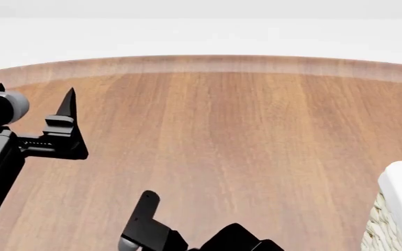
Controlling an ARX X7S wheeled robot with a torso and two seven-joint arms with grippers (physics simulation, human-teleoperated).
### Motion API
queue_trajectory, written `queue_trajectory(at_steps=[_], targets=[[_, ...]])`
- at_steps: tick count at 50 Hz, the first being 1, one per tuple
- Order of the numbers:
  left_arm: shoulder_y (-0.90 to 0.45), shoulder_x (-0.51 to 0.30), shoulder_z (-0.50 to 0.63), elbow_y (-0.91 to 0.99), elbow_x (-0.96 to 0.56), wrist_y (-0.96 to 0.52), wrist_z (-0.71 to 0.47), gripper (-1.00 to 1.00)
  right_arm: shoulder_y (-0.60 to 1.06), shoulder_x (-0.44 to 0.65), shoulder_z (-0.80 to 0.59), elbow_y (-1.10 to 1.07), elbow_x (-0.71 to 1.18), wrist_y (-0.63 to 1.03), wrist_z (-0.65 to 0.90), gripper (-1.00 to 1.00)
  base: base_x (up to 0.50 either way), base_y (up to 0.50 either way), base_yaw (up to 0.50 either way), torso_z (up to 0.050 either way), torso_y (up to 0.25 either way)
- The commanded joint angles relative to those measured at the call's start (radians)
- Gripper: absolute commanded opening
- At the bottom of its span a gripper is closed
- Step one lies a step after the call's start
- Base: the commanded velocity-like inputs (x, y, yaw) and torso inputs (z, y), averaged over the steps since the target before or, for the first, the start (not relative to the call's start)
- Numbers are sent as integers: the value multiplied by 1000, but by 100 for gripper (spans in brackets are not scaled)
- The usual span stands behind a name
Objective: Pick the milk and place it in the basket.
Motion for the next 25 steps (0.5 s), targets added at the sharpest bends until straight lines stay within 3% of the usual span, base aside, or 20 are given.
queue_trajectory(at_steps=[1,5,6,19,25], targets=[[4,-5,5,-13,-2,15,0,100,7,-65,-30,188,-22,-122,-67,100,0,0,0,0,0],[6,-6,8,-16,-3,19,0,100,6,-66,-27,200,-20,-135,-67,100,0,0,0,0,0],[7,-7,9,-15,-3,20,-1,100,6,-70,-23,210,-20,-139,-60,-100,0,0,0,0,0],[11,-12,13,-4,-10,19,-8,100,-8,-54,-28,186,-12,-134,-56,-100,0,0,0,0,0],[12,-16,12,-13,-11,26,-8,100,-5,-40,16,142,-4,-92,38,-100,0,1,1,0,0]])
